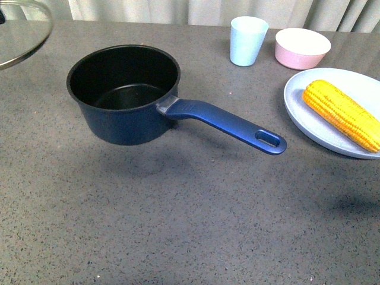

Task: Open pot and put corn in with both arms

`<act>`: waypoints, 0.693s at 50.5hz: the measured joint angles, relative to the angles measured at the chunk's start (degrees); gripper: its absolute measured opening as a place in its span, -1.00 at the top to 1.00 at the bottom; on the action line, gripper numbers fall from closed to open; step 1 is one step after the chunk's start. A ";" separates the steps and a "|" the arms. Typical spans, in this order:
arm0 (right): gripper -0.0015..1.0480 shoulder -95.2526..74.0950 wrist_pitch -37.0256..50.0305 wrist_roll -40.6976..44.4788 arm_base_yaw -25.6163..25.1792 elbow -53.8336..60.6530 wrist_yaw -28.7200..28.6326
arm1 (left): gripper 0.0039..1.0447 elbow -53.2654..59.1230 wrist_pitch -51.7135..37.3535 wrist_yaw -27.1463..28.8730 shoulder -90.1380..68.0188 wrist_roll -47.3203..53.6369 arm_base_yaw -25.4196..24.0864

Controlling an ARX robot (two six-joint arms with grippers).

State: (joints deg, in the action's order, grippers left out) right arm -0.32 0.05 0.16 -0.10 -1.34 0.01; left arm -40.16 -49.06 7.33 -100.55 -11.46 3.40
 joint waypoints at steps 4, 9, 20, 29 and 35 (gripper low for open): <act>-0.83 0.00 0.00 0.00 0.00 0.00 0.00 | -0.11 0.85 -2.51 0.55 -1.92 -0.44 -3.52; -0.83 0.00 0.00 0.00 0.00 0.00 0.00 | -0.11 1.46 -5.70 1.70 -6.34 -0.46 -5.60; -0.83 0.00 0.00 0.00 0.00 0.00 0.00 | -0.11 1.57 -9.62 2.99 -14.32 -2.01 -6.80; -0.83 0.00 0.00 0.00 0.00 0.00 0.00 | -0.11 1.49 -11.93 3.02 -18.43 -3.41 -6.14; -0.83 0.00 0.00 0.00 0.00 0.00 0.00 | -0.11 1.29 -12.81 2.97 -20.15 -3.74 -5.57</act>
State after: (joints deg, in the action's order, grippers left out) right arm -0.32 0.05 0.16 -0.10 -1.34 0.01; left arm -38.87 -61.87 10.31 -120.70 -15.20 -2.17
